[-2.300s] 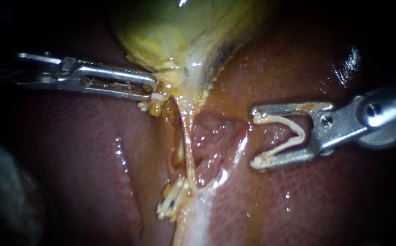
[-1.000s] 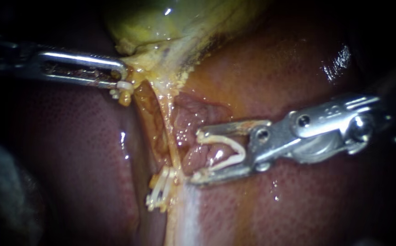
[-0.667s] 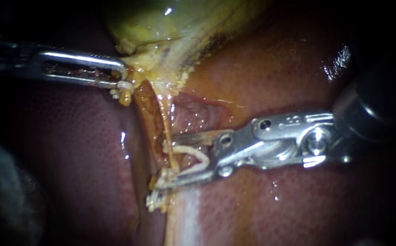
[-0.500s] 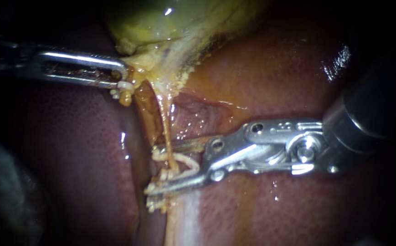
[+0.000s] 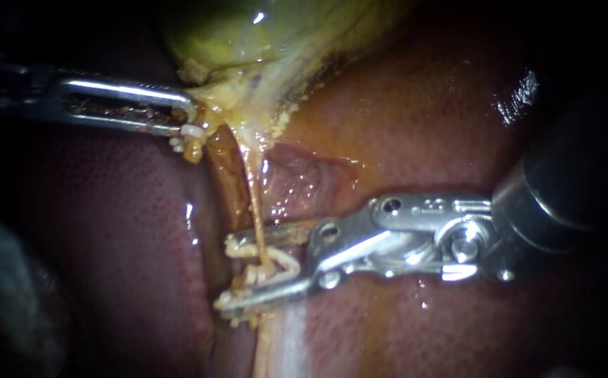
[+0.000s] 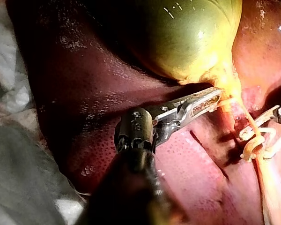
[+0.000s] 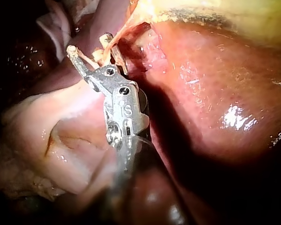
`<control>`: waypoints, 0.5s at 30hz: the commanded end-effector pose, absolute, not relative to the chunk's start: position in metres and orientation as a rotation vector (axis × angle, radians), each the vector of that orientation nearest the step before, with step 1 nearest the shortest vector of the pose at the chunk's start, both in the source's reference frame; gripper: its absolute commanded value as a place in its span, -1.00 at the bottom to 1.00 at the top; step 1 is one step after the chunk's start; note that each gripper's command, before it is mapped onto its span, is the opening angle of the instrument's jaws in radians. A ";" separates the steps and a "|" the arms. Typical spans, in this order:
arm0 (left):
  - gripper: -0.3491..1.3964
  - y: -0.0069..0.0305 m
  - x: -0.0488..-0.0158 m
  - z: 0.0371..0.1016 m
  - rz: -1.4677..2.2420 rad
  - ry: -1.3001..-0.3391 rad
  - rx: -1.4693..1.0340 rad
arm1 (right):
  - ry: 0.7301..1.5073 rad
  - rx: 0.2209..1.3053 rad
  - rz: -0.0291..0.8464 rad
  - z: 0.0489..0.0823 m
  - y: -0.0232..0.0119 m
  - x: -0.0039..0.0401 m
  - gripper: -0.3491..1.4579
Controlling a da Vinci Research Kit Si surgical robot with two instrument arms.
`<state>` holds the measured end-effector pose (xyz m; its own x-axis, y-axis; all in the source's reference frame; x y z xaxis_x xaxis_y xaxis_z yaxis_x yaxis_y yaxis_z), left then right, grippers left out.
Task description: Clipping first clip right tube
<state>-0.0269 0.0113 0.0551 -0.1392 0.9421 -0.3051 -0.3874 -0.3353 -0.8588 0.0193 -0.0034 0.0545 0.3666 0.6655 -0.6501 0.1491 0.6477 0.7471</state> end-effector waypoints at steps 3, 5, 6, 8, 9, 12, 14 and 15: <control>-1.00 0.0113 -0.0269 0.0551 1.672 -0.763 -1.079 | 1.193 0.874 0.361 0.0531 -0.0041 0.0196 -0.08; -1.00 0.0113 -0.0269 0.0551 1.672 -0.763 -1.079 | 1.206 0.896 0.341 0.0522 -0.0044 0.0198 -0.09; -1.00 0.0113 -0.0269 0.0551 1.672 -0.763 -1.079 | 1.211 0.905 0.334 0.0519 -0.0046 0.0198 -0.11; -1.00 0.0113 -0.0269 0.0551 1.672 -0.763 -1.079 | 1.218 0.924 0.315 0.0513 -0.0048 0.0199 -0.13; -1.00 0.0113 -0.0269 0.0551 1.672 -0.763 -1.079 | 1.217 0.930 0.307 0.0512 -0.0049 0.0200 -0.13; -1.00 0.0113 -0.0269 0.0551 1.672 -0.763 -1.079 | 1.218 0.932 0.299 0.0510 -0.0051 0.0201 -0.15; -1.00 0.0113 -0.0269 0.0551 1.672 -0.763 -1.079 | 1.216 0.934 0.307 0.0511 -0.0050 0.0200 -0.18; -1.00 0.0113 -0.0269 0.0551 1.672 -0.763 -1.079 | 1.213 0.937 0.312 0.0512 -0.0049 0.0200 -0.22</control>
<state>-0.0269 0.0113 0.0551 -0.1396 0.9421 -0.3049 -0.3870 -0.3354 -0.8589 0.0200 -0.0048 0.0513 0.3620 0.6629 -0.6554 0.2628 0.6020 0.7540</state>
